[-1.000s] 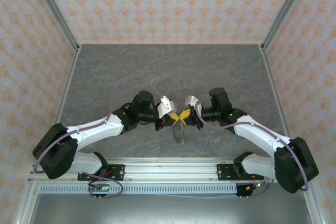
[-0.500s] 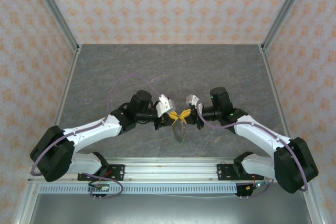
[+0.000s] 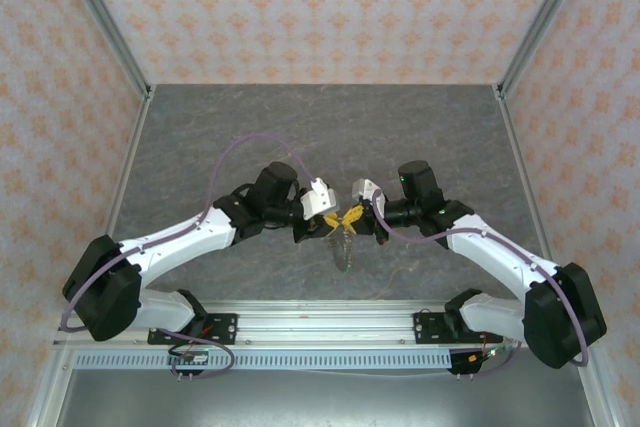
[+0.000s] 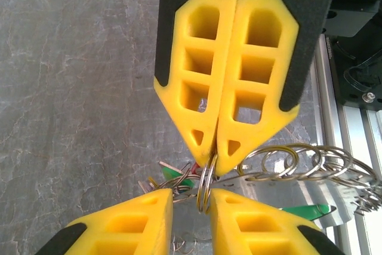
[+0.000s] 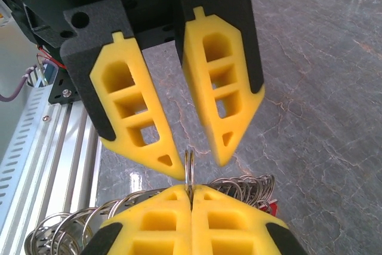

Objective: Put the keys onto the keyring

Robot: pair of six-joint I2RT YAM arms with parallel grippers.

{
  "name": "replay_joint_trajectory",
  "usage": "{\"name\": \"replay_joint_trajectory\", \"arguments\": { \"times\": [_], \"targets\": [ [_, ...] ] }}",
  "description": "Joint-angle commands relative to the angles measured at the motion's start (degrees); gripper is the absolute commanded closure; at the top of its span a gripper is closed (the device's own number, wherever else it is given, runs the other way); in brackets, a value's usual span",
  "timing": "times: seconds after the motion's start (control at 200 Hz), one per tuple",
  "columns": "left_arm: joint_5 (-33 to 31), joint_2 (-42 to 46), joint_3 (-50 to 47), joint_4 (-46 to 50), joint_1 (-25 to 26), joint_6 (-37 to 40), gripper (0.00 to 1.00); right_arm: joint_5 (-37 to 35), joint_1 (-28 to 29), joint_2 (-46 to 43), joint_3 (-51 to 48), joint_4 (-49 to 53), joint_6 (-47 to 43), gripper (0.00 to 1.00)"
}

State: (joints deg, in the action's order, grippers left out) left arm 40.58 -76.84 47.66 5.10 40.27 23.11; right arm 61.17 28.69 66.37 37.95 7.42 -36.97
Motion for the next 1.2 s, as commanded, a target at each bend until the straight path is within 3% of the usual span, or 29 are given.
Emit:
{"name": "replay_joint_trajectory", "arguments": {
  "times": [0.0, 0.3, 0.355, 0.541, 0.711, 0.836, 0.956, 1.086, 1.196],
  "targets": [
    [1.34, -0.92, 2.29, 1.16, 0.6, 1.55, 0.77, 0.8, 0.67, -1.0, 2.78, 0.09, -2.0, 1.0],
    [2.01, -2.2, 4.26, 3.49, 0.68, 2.81, 0.89, -2.08, 1.91, -0.82, 3.82, 2.73, -3.43, 1.0],
    [1.77, -2.09, 4.28, 3.77, 0.72, 3.08, 1.0, -2.54, 2.08, -0.62, 4.51, 4.71, -4.64, 1.0],
    [2.09, 0.48, 0.4, -3.83, -0.05, -1.41, 1.0, -4.69, 1.66, -2.27, 2.56, 3.55, -2.86, 0.95],
    [6.09, 2.61, -6.36, -20.81, -1.15, -10.71, 1.0, 2.75, -0.42, -1.57, -4.15, -10.56, 5.63, 0.9],
    [8.19, 2.31, -7.73, -26.13, -1.16, -13.9, 1.0, 3.97, -0.46, -0.82, -5.17, -13.99, 7.7, 0.91],
    [8.04, 2.8, -9.72, -30.03, -1.25, -15.65, 1.0, 3.63, -0.88, -0.38, -4.91, -14.21, 7.77, 0.99],
    [6.8, 3.16, -9.09, -26.47, -1.3, -14.52, 1.0, 3.47, -1.0, -0.44, -3.74, -12.27, 7.01, 1.0],
    [4.78, 3.6, -6.1, -15.07, -1.08, -8.74, 0.86, 3.53, -1.0, -0.71, -1.92, -9.08, 5.14, 1.0]
  ]
}}
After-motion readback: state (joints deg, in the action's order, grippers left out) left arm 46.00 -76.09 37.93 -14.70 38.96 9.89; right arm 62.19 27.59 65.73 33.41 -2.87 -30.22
